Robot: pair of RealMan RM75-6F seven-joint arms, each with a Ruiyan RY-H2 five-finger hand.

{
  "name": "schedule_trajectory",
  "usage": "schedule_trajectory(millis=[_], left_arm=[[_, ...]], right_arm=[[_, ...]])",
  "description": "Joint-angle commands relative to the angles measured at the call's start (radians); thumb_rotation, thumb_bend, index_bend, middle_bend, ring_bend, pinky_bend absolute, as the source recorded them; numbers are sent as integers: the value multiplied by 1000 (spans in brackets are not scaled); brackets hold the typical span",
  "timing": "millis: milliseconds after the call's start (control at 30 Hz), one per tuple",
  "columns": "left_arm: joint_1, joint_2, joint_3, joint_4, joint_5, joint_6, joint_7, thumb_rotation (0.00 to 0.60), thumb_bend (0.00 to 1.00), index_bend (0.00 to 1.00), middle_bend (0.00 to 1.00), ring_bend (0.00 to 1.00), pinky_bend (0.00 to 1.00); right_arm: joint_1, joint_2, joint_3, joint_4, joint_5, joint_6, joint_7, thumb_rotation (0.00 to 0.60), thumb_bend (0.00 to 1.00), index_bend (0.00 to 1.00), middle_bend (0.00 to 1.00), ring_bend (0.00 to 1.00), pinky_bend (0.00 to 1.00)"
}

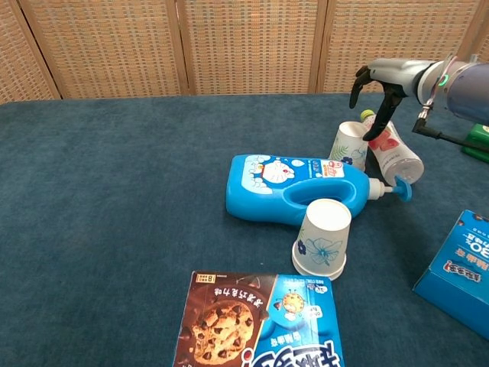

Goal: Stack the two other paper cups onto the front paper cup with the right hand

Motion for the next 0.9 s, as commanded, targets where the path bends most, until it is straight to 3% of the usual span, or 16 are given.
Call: schedule_trajectory(millis=[33, 367, 900], left_arm=[[-2, -1, 1, 1, 0, -2, 2, 600, 240, 0, 0, 0, 0], [-8, -5, 4, 0, 4, -9, 3, 600, 240, 0, 0, 0, 0], [-15, -7, 9, 2, 11, -14, -8, 600, 239, 0, 0, 0, 0]], right_arm=[[12, -17, -3, 31, 9, -16, 4, 600, 127, 369, 66, 0, 10], [13, -47, -19, 83, 22, -43, 14, 600, 127, 373, 85, 0, 10], [16, -77, -23, 88, -7, -17, 18, 600, 126, 480, 147, 0, 10]])
